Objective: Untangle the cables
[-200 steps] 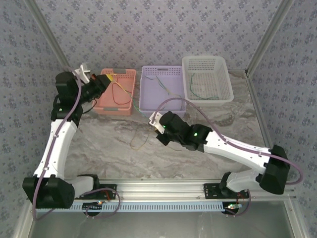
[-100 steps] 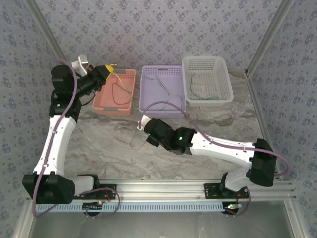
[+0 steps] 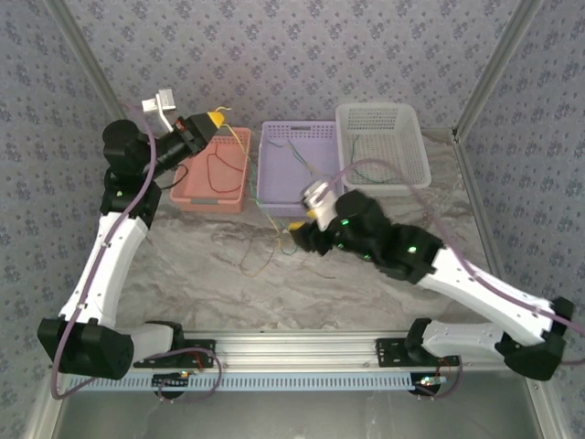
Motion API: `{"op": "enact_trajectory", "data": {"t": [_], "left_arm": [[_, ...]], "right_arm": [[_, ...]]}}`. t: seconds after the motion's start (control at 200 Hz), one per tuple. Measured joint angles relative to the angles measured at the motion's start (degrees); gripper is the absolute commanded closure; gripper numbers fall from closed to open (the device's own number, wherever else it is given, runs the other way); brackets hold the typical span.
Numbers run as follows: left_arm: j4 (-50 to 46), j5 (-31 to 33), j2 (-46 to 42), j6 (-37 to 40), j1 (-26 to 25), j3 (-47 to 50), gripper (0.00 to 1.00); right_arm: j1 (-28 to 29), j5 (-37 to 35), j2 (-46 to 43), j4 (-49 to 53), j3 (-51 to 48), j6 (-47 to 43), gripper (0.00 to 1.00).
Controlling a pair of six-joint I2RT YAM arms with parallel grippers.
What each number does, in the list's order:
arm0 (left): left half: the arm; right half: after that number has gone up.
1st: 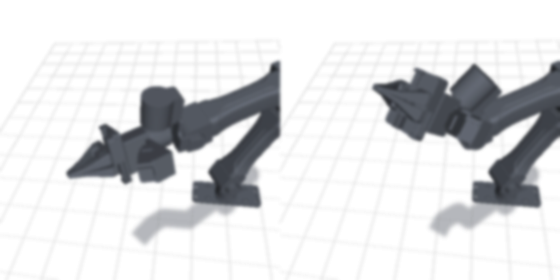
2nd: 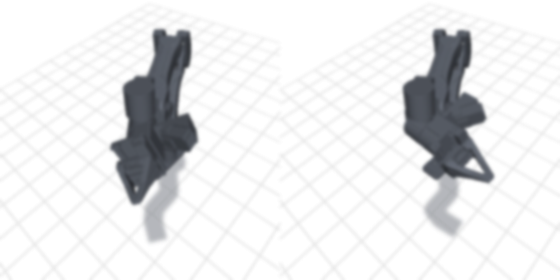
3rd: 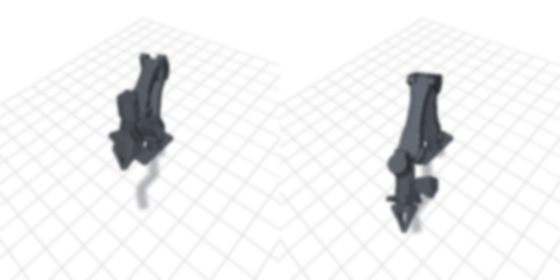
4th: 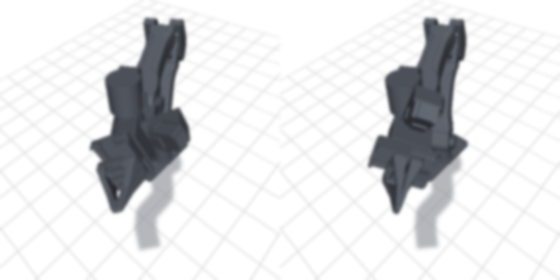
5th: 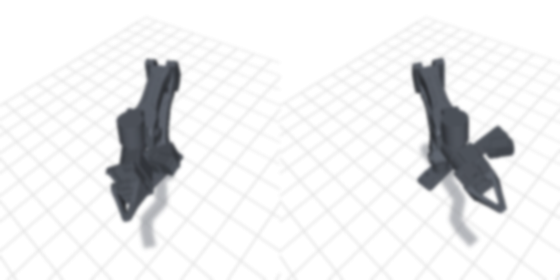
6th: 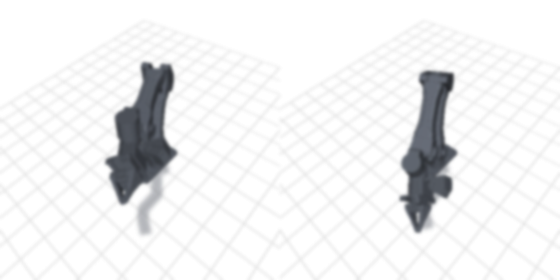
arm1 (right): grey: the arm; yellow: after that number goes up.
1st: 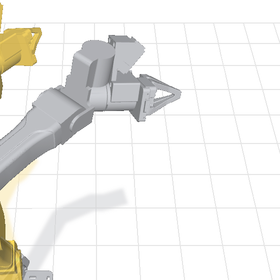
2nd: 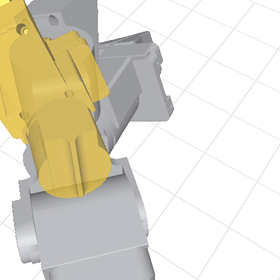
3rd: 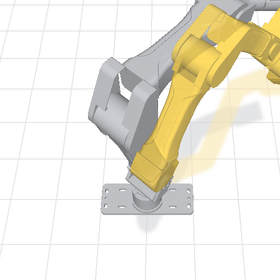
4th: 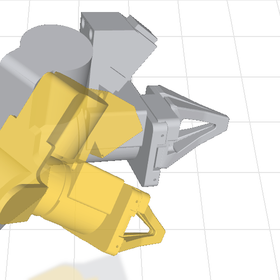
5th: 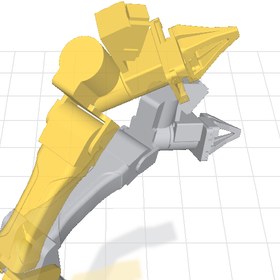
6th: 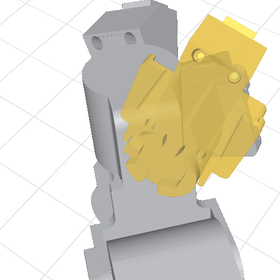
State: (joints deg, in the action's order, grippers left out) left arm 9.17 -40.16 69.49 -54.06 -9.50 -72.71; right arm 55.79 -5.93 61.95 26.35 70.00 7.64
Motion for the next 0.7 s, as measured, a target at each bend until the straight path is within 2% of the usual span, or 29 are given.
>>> {"op": "enact_trajectory", "data": {"t": [0.155, 0.375, 0.53, 0.7], "left_arm": [[-1.7, 3.7, 0.1, 6.3, -6.6, -1.0, 1.00], [-3.7, 11.8, 0.0, 17.9, -16.9, -1.4, 1.00], [-5.7, 16.3, 0.1, 24.0, -20.9, -1.5, 1.00], [-8.1, 19.5, 1.4, 28.2, -23.2, -1.7, 1.00]], "right_arm": [[-7.1, 2.4, 0.0, -8.0, 7.8, 13.8, 0.43], [-10.6, 3.7, 14.1, -16.3, 20.3, 37.4, 0.43], [-11.9, 4.7, 20.7, -17.3, 21.1, 48.7, 0.48], [-12.1, 5.4, 20.9, -20.2, 20.0, 55.7, 0.55]]}}
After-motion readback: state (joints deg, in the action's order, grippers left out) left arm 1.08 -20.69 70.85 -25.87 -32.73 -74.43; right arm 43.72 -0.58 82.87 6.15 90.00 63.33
